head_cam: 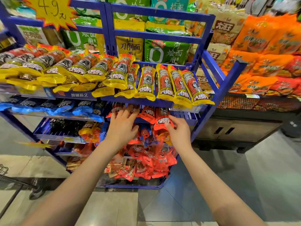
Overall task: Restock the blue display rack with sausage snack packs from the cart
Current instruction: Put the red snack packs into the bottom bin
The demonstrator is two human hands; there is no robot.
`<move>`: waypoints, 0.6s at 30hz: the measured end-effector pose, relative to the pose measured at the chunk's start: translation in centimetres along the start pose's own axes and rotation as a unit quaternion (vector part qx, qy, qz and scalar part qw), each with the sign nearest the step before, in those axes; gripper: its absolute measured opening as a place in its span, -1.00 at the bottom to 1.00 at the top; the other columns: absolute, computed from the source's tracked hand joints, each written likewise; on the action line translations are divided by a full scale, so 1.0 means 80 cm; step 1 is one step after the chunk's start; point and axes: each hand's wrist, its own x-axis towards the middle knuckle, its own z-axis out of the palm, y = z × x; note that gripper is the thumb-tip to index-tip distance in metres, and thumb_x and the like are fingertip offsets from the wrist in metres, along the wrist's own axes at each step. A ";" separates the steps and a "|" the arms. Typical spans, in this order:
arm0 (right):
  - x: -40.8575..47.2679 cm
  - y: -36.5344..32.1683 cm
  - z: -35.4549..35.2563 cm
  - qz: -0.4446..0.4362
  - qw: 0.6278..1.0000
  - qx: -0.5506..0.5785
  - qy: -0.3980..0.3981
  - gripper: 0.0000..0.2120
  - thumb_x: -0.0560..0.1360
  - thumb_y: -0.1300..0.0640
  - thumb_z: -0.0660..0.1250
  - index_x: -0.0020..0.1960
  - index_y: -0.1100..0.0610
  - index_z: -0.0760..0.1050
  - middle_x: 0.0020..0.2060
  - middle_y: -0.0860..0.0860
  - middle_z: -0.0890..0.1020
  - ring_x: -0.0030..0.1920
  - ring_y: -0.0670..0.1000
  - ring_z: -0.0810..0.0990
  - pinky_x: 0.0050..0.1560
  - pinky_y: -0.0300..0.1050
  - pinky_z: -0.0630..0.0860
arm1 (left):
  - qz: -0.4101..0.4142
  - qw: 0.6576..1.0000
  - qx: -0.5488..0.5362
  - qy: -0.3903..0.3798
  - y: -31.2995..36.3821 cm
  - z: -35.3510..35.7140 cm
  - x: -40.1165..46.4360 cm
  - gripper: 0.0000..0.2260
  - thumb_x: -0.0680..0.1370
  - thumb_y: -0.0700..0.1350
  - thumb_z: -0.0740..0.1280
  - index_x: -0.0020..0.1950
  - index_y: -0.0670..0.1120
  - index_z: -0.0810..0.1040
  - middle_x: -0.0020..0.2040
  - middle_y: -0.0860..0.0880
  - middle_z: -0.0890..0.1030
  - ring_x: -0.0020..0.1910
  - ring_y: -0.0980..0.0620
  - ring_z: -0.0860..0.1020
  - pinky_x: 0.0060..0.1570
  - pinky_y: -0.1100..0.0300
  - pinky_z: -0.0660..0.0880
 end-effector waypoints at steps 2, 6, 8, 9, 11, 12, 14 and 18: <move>0.008 -0.001 0.004 -0.017 0.999 -0.050 0.011 -0.65 0.56 0.07 0.29 0.33 0.11 0.47 0.29 0.09 0.45 0.33 0.09 0.38 0.31 -0.03 0.31 | 0.003 1.000 0.006 0.010 0.000 0.005 -0.001 -0.49 0.49 0.02 0.32 0.42 -0.02 0.35 0.29 -0.13 0.46 0.33 -0.18 0.35 0.38 -0.27 0.08; 0.020 -0.003 0.010 -0.029 0.998 -0.060 -0.012 -0.61 0.58 0.07 0.24 0.39 0.13 0.40 0.31 0.06 0.50 0.33 0.07 0.43 0.31 0.05 0.39 | 0.003 1.000 -0.003 0.030 -0.001 0.011 0.000 -0.51 0.47 0.04 0.32 0.39 -0.01 0.39 0.32 -0.12 0.44 0.35 -0.19 0.34 0.37 -0.30 0.10; 0.024 -0.003 0.010 -0.029 0.998 -0.054 -0.019 -0.60 0.59 0.09 0.23 0.41 0.11 0.38 0.31 0.05 0.51 0.33 0.08 0.44 0.30 0.06 0.41 | 0.006 0.999 -0.007 0.041 -0.001 0.013 0.001 -0.50 0.47 0.05 0.31 0.40 0.00 0.38 0.34 -0.11 0.43 0.35 -0.18 0.34 0.36 -0.30 0.10; 0.026 -0.004 0.009 -0.030 0.998 -0.055 -0.022 -0.61 0.59 0.11 0.23 0.41 0.11 0.38 0.31 0.05 0.51 0.32 0.09 0.44 0.29 0.04 0.41 | 0.014 0.999 -0.008 0.048 0.000 0.013 0.002 -0.49 0.47 0.04 0.32 0.40 -0.01 0.38 0.35 -0.11 0.43 0.36 -0.18 0.35 0.35 -0.30 0.11; 0.032 -0.004 0.007 -0.028 0.998 -0.058 -0.027 -0.62 0.59 0.13 0.23 0.40 0.13 0.39 0.30 0.08 0.52 0.32 0.11 0.45 0.27 0.00 0.39 | 0.038 0.998 -0.013 0.055 0.003 0.013 0.004 -0.48 0.45 0.00 0.34 0.40 -0.02 0.38 0.36 -0.08 0.43 0.37 -0.16 0.35 0.32 -0.28 0.16; 0.034 -0.004 0.006 -0.024 0.998 -0.057 -0.028 -0.63 0.59 0.14 0.23 0.39 0.14 0.39 0.30 0.09 0.52 0.32 0.12 0.45 0.26 -0.02 0.39 | 0.055 0.997 -0.008 0.059 0.005 0.012 0.006 -0.48 0.44 -0.03 0.37 0.40 -0.02 0.39 0.35 -0.07 0.45 0.37 -0.15 0.36 0.31 -0.28 0.19; 0.036 -0.003 0.006 -0.018 0.998 -0.042 -0.036 -0.63 0.59 0.17 0.22 0.39 0.14 0.39 0.29 0.08 0.52 0.31 0.10 0.45 0.26 -0.06 0.37 | 0.087 0.994 0.017 0.071 0.010 0.011 0.012 -0.46 0.41 -0.05 0.43 0.38 -0.03 0.42 0.32 -0.06 0.50 0.35 -0.13 0.40 0.30 -0.28 0.22; 0.037 -0.001 0.003 -0.031 0.998 -0.020 -0.044 -0.65 0.58 0.21 0.23 0.36 0.15 0.43 0.27 0.06 0.54 0.30 0.06 0.47 0.23 -0.16 0.35 | 0.091 0.991 0.031 0.092 0.019 0.010 0.025 -0.49 0.36 -0.01 0.50 0.28 -0.04 0.52 0.19 -0.04 0.60 0.24 -0.10 0.51 0.30 -0.23 0.28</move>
